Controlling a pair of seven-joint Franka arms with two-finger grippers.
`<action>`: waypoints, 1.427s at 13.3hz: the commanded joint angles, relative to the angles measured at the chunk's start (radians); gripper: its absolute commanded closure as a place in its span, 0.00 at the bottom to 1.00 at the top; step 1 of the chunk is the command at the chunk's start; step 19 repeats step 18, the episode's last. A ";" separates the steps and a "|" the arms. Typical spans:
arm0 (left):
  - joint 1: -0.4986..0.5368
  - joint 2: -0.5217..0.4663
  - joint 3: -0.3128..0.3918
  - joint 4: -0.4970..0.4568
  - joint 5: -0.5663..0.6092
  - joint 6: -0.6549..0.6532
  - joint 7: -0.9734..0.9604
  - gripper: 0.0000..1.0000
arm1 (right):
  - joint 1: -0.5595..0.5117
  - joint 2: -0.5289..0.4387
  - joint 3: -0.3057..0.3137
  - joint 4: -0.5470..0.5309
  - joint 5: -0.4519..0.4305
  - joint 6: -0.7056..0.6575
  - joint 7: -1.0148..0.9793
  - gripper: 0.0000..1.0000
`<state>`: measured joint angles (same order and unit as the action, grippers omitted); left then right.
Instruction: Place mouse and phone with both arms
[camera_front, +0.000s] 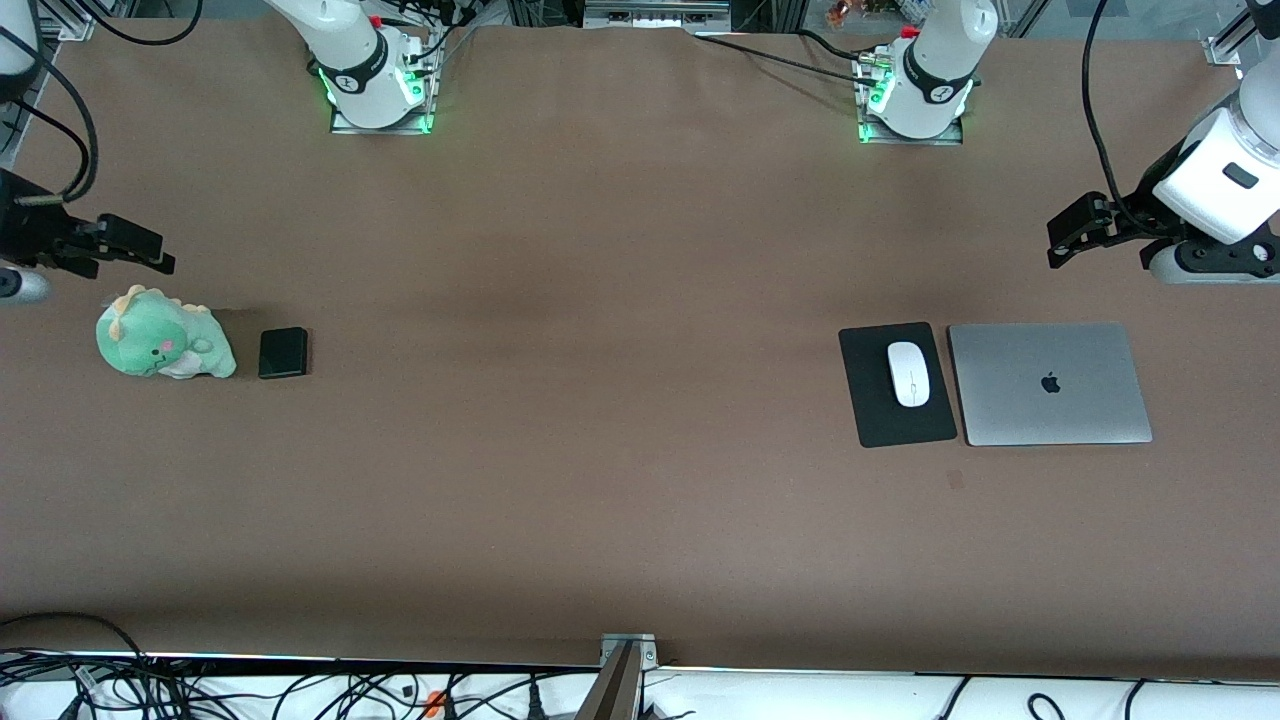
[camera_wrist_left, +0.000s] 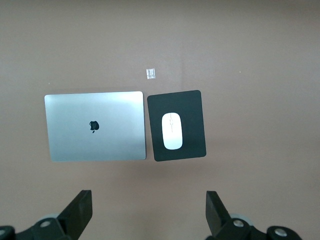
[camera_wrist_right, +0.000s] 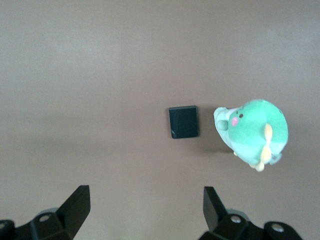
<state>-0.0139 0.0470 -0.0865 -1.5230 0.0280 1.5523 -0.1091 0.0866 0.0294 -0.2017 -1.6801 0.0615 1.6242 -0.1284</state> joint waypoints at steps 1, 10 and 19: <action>-0.003 0.005 0.002 0.017 -0.020 0.000 0.005 0.00 | 0.022 -0.049 0.005 0.008 -0.040 -0.070 0.070 0.00; -0.003 0.005 0.002 0.017 -0.020 0.002 0.005 0.00 | 0.018 -0.080 0.056 0.054 -0.091 -0.152 0.142 0.00; -0.003 0.005 0.002 0.017 -0.020 0.002 0.005 0.00 | 0.016 -0.092 0.058 0.054 -0.092 -0.158 0.142 0.00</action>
